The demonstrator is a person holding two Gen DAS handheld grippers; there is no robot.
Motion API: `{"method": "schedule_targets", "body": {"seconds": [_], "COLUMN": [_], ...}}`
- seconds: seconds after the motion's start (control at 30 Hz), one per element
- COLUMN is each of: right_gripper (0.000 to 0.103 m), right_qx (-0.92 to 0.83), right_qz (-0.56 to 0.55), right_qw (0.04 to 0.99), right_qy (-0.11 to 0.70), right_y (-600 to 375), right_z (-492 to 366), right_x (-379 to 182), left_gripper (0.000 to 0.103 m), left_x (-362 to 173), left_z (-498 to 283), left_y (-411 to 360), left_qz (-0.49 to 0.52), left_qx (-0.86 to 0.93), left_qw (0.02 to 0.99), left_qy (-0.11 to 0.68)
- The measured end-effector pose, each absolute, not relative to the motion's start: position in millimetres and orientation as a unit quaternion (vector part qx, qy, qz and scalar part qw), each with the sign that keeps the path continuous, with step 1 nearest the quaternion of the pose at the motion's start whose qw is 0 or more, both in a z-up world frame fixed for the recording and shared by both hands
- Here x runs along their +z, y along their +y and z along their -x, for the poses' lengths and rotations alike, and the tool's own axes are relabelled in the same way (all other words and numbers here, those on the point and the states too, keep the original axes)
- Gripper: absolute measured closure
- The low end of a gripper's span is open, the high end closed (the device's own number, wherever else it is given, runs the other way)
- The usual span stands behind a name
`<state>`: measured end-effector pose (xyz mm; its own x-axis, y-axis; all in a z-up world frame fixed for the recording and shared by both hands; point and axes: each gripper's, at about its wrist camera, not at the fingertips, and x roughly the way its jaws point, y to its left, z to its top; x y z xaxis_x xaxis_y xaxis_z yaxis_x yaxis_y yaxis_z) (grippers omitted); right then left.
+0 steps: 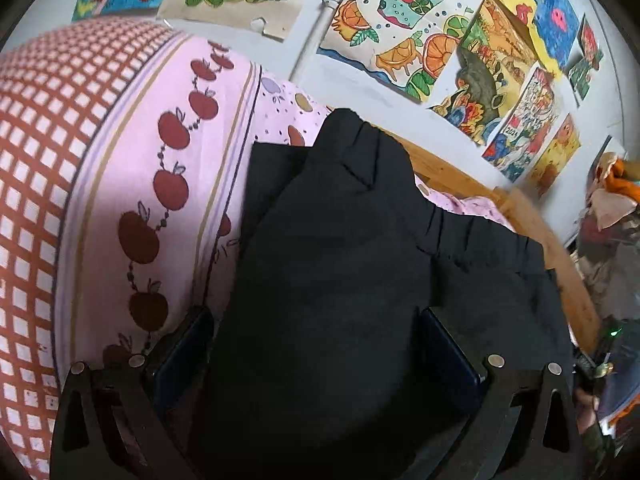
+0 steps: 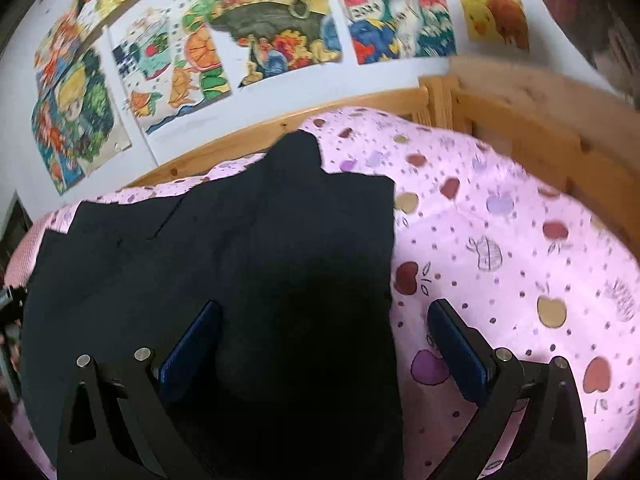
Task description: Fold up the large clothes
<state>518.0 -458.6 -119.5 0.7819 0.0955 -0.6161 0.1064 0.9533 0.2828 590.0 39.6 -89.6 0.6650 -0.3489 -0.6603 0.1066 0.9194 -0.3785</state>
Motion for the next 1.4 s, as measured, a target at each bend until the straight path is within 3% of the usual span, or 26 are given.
{"method": "schedule_targets", "body": {"seconds": [0.47, 0.77, 1.4], "right_gripper": [0.001, 0.001, 0.001], "right_qx": [0.038, 0.130, 0.148], "right_qz": [-0.197, -0.207, -0.237], "right_qw": [0.915, 0.874, 0.871], "right_qy": [0.350, 0.419, 0.404], "right_y": [-466, -462, -465], "right_z": [-529, -567, -558], "right_x": [-146, -150, -167], "left_gripper": [0.000, 0.000, 0.000], "left_x": [-110, -111, -115], "left_z": [-592, -592, -595], "left_y": [34, 34, 28], "left_qz": [0.158, 0.155, 0.146], "left_qx": [-0.162, -0.163, -0.177], "left_qw": [0.889, 0.887, 0.875], "left_qy": [0.399, 0.403, 0.426]}}
